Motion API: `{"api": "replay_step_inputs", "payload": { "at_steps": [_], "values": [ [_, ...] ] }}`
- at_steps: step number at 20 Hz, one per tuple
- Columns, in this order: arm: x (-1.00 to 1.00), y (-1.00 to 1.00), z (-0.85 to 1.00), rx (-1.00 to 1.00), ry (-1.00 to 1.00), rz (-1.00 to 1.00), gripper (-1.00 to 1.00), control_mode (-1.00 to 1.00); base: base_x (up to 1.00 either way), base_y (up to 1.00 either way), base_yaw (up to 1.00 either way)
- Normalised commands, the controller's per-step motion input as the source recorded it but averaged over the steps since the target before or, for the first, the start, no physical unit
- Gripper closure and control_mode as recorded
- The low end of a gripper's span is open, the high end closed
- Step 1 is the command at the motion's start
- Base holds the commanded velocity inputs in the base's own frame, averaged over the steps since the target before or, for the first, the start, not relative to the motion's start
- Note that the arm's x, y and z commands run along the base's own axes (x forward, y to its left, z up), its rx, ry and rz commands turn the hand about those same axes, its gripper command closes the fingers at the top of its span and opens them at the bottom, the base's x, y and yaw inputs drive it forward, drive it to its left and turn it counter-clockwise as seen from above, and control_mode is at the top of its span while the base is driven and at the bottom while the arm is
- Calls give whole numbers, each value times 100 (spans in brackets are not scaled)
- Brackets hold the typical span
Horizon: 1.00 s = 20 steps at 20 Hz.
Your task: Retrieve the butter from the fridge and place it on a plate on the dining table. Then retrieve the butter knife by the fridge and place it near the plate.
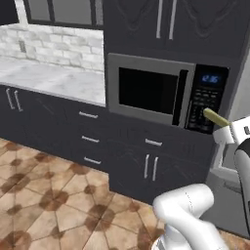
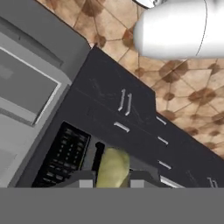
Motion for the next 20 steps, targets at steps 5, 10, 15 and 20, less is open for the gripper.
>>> {"api": "replay_step_inputs", "payload": {
  "at_steps": [5,10,15,20],
  "values": [
    [0,0,0,0,0,0,100,100,-4,76,53],
    [0,0,0,0,0,0,100,100,16,44,55],
    [0,0,0,0,0,0,100,100,31,4,45],
    [0,0,0,0,0,0,100,100,8,0,34]
  ]
}}
